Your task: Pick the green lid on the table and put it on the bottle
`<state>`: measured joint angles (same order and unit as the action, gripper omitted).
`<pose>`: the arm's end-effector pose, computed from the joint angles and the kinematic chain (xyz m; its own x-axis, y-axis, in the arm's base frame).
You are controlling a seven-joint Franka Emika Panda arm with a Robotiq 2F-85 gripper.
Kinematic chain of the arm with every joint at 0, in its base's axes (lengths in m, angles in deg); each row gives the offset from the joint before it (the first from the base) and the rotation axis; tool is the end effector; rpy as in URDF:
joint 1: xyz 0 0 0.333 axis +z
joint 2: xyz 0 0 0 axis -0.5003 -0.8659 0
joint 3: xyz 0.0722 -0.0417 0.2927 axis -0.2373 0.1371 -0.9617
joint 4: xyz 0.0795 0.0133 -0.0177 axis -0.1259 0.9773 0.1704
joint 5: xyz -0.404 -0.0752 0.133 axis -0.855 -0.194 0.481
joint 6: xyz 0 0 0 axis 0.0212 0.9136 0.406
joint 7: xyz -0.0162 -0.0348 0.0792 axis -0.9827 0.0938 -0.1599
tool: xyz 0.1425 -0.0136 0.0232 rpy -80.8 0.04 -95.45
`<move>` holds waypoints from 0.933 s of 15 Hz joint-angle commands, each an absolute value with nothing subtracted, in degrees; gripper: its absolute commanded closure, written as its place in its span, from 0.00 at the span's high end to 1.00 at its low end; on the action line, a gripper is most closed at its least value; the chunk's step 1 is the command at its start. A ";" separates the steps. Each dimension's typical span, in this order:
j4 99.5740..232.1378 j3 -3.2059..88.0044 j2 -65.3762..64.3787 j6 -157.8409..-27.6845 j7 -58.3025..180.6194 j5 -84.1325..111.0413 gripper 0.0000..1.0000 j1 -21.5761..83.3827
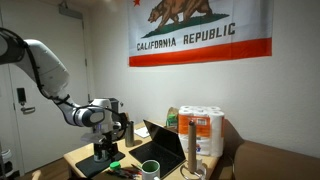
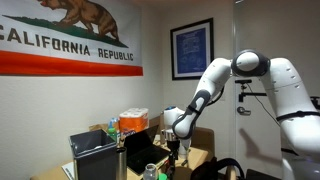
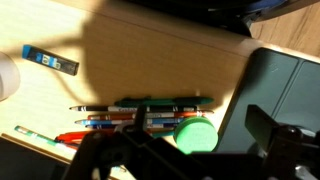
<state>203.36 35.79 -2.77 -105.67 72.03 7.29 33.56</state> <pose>0.5483 0.0607 0.1291 0.9392 0.3420 -0.0307 0.3433 -0.9370 0.0645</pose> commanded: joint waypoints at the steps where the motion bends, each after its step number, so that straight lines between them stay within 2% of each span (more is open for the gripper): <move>1: 197.94 35.58 -8.34 -106.17 71.33 7.02 1.00 34.48; 14: 184.96 35.73 -21.41 -104.83 71.38 7.08 1.00 36.51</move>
